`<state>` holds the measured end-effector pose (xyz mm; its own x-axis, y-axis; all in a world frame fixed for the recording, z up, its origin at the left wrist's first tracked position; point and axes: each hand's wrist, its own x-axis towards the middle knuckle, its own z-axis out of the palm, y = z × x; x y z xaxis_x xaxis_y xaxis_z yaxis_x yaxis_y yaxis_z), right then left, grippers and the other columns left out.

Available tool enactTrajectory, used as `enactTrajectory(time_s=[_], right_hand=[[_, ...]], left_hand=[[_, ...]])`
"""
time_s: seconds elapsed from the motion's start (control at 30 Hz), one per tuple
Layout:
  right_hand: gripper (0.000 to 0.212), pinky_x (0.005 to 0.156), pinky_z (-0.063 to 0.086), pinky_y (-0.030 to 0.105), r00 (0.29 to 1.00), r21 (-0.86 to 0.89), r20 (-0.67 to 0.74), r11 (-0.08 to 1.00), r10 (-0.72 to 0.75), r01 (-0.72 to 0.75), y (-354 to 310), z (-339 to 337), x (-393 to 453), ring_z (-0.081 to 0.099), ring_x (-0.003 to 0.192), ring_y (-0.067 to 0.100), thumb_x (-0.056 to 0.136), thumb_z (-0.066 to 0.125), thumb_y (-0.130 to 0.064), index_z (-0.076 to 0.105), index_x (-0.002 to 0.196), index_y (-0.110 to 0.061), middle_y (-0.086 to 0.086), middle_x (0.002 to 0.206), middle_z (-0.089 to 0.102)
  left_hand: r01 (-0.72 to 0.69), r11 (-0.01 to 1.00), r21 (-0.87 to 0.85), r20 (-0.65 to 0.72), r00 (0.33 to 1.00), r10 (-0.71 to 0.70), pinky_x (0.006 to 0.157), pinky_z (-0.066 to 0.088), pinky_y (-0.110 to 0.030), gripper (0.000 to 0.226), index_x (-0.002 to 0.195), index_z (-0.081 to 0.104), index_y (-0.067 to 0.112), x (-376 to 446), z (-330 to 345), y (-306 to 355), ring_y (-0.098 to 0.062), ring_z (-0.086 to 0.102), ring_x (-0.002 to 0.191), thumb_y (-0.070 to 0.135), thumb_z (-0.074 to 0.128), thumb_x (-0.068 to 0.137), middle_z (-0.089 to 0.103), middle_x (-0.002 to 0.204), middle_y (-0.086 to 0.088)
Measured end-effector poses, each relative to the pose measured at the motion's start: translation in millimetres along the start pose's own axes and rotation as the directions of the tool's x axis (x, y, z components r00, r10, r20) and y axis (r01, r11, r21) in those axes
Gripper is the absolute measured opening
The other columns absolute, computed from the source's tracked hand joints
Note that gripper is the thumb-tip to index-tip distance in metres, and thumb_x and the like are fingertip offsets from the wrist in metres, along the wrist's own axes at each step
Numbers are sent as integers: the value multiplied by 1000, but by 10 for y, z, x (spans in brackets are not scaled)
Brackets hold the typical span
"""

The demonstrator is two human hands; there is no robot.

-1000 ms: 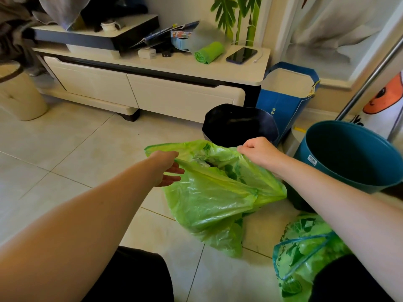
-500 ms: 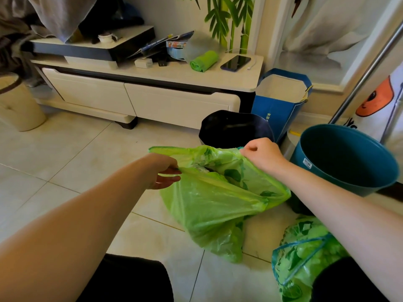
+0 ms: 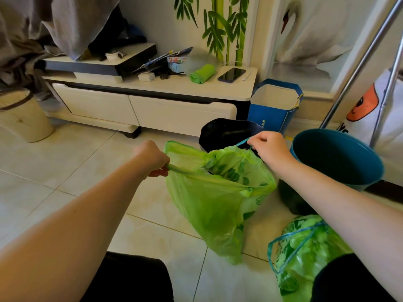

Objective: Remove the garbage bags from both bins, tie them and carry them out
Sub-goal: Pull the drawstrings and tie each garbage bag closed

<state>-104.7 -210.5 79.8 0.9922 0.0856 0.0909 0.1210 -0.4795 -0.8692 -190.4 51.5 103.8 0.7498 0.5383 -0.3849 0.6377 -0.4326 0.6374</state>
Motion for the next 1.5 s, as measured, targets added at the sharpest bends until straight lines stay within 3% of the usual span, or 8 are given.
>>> enactTrajectory(time_s=[0.1,0.2,0.33,0.57,0.83,1.1,1.37,1.5], right_hand=[[20,77,53,37,991,208,19,969,135,-136,-79,-115,-54,60,78,20,86,54,-13,67,70,-13,9,77,67],[21,68,54,28,983,340,56,922,175,-183,-127,-230,-123,60,67,15,88,52,-11,63,71,-13,2,66,61],[15,64,51,26,989,295,63,944,132,-145,-173,-372,-219,52,62,13,88,57,-15,65,75,-13,3,63,52],[13,70,55,25,992,255,110,963,65,-91,-295,-594,-468,59,70,11,91,56,-19,66,84,-16,1,72,59],[16,80,58,29,996,241,73,968,50,-66,-142,-924,-629,69,87,13,93,54,-15,69,87,-12,5,89,72],[17,72,57,25,999,366,43,930,14,-28,-259,-1024,-548,70,83,12,95,51,-14,67,90,-12,2,85,71],[15,57,43,24,997,461,33,886,-76,52,-519,-932,-554,52,65,8,93,55,-11,68,93,-17,0,78,63],[19,54,45,17,989,340,27,932,-147,129,-614,-893,-584,53,59,1,91,57,-9,68,90,-25,-5,74,65]], left_hand=[[-12,998,54,-35,999,14,70,58,-39,14,93,63,-11,-44,-66,-18,-32,74,79,-1,56,85,74,81,-23],[-19,999,31,-44,999,20,60,53,-30,16,95,63,-11,-105,-102,-15,-28,67,64,-1,54,86,70,79,-22],[-21,1000,1,-45,999,21,68,56,-35,15,96,64,-11,-176,-145,17,-31,70,71,-1,60,85,73,86,-24],[-136,988,70,-127,981,145,70,58,-37,15,87,67,-6,-243,-184,123,-28,73,80,6,58,88,74,83,-17],[-205,865,-458,-67,978,196,67,55,-31,15,79,58,3,-270,-74,434,-16,66,55,11,50,89,64,63,-8],[-417,766,-490,-168,907,386,78,54,-41,17,74,57,13,-373,-16,560,-19,59,60,18,58,90,53,62,-1],[-493,672,-552,-150,852,502,55,46,-26,15,74,60,12,-638,69,760,-11,50,46,17,63,88,56,53,4],[-458,656,-600,-69,847,527,49,49,-20,14,76,64,10,-760,138,863,-9,54,48,16,62,89,65,57,6]])
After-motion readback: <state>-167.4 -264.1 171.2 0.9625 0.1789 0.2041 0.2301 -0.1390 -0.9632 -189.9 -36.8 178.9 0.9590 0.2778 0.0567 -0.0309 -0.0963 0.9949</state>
